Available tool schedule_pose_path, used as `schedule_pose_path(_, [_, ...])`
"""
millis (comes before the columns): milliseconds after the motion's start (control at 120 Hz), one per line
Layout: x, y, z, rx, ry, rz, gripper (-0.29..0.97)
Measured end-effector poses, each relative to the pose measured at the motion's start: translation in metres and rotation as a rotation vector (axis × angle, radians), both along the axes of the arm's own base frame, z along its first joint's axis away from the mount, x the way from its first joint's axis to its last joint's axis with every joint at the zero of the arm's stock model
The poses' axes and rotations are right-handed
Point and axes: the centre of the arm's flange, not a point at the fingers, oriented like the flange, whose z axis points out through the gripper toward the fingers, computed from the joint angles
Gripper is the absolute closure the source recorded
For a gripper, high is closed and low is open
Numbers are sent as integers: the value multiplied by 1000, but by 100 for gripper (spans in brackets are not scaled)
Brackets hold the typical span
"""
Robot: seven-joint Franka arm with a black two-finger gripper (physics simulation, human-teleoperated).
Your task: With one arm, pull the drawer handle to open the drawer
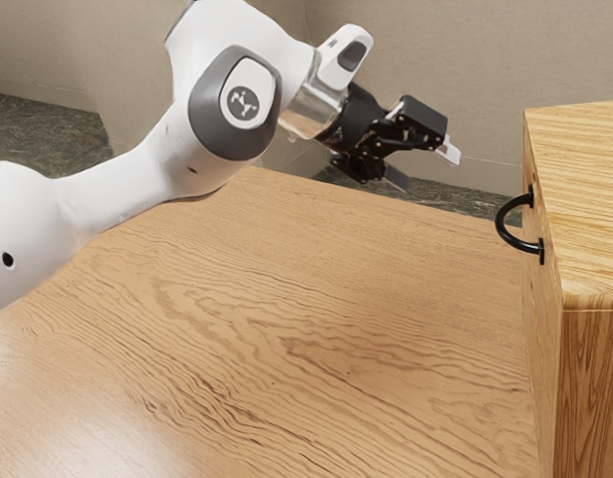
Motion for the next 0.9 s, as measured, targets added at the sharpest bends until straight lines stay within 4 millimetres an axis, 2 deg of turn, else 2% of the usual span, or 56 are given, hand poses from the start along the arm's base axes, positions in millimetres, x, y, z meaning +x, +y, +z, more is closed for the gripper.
schedule_pose_path(75, [-2,-15,-3,-10,0,-14,2])
schedule_pose_path(267, [5,-23,-17,-17,9,-14,2])
schedule_pose_path(417, [-7,-55,-23,-17,6,-49,2])
schedule_pose_path(550, [-13,-60,-20,-18,-9,-45,2])
schedule_pose_path(633, [-24,-65,-21,-19,-12,-45,2])
schedule_pose_path(900, [-35,-64,-14,-21,-39,-31,2])
